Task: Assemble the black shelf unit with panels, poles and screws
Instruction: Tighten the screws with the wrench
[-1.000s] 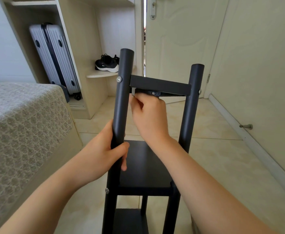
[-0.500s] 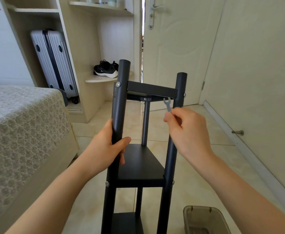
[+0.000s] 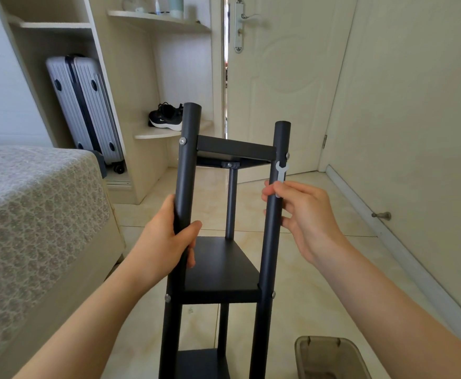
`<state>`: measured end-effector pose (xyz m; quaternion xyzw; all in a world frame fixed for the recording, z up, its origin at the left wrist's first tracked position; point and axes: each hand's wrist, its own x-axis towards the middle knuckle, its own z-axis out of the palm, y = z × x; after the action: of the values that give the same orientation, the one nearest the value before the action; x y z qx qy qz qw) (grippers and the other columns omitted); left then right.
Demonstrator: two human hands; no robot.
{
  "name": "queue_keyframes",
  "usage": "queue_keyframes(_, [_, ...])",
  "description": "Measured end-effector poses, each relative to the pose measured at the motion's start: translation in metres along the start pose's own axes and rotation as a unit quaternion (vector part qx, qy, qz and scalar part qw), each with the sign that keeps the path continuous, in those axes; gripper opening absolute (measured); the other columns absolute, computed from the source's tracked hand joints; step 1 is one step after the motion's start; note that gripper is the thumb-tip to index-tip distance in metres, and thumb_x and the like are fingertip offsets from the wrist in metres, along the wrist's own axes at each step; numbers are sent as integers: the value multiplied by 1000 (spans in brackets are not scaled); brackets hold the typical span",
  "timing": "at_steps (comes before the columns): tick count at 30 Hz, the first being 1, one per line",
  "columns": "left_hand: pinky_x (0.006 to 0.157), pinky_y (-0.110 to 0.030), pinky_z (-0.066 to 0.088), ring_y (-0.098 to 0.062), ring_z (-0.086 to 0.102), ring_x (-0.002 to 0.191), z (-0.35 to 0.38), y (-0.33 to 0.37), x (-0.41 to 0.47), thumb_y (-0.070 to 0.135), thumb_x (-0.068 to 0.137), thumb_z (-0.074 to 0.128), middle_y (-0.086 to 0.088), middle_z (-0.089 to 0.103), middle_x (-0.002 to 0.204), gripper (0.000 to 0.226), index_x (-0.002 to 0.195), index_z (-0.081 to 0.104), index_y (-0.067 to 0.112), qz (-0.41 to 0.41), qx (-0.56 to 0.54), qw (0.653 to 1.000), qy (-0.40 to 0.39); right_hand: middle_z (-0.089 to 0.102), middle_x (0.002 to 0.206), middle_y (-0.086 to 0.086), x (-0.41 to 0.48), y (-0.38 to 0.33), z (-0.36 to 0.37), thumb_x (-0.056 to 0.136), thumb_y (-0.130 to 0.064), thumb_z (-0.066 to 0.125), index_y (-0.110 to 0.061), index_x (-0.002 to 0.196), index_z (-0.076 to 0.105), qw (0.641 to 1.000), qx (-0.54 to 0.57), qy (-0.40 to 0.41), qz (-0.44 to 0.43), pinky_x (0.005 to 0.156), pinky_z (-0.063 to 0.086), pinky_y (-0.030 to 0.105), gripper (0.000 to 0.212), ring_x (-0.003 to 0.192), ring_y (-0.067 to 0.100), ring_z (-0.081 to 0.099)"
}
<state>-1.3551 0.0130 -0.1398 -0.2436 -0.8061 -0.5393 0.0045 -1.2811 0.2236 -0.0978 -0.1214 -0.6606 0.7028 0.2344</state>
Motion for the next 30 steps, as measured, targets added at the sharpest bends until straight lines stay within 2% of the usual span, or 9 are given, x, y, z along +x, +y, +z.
queue_keyframes(5, [50,-28,55,-28,63,48,2,-1,7,16,99,59,-5,59,63,17,98,44,24,-1,-9,1000,20,75,92,1,1,0,3,93,-16,63,-21,70,79,999,2,31,-18,92,53,56,29,103,28,65])
queue_keyframes(11, [57,-42,62,-21,60,49,1,-8,14,22,99,58,3,58,60,12,103,47,21,-26,-36,999,20,75,96,-1,-2,-3,7,92,-18,64,-23,75,80,999,-6,10,-47,97,52,51,25,105,21,64])
queue_keyframes(14, [57,-40,62,-17,57,49,4,-11,17,22,100,57,7,55,58,13,103,46,17,-33,-53,998,17,75,97,-4,-5,-6,7,93,-15,63,-19,78,80,998,-4,-5,-60,102,48,48,23,106,13,65])
queue_keyframes(18, [57,-33,59,-17,53,53,6,-12,19,22,100,58,3,50,63,12,103,46,21,-24,-82,996,24,75,94,-3,-9,-6,5,93,-15,63,-22,75,80,996,-3,-2,-86,96,52,51,26,97,21,66])
queue_keyframes(21, [60,-31,59,-16,53,55,4,-15,20,23,100,58,2,50,65,12,102,46,25,-19,-90,996,20,75,92,-3,-12,-7,5,93,-14,63,-25,77,81,992,-10,-18,-122,97,51,50,26,100,16,67])
queue_keyframes(24, [62,-32,60,-15,54,55,3,-18,20,26,100,57,3,52,63,13,107,46,25,-26,-83,996,16,75,92,-4,-12,-7,6,93,-14,63,-29,78,80,989,-20,-33,-142,99,49,52,28,103,14,66])
queue_keyframes(27, [70,-39,63,-16,57,58,4,-20,20,25,101,55,-1,53,67,15,113,46,25,-42,-74,996,15,75,90,-1,-13,-5,8,92,-14,63,-33,76,80,988,-27,-42,-144,99,50,52,31,101,16,67])
queue_keyframes(30, [76,-45,62,-18,62,64,3,-20,22,25,102,54,-3,57,72,24,123,44,22,-57,-42,997,28,75,96,-3,-12,-4,9,91,-15,64,-30,78,80,988,-31,-55,-141,95,53,48,27,99,14,67])
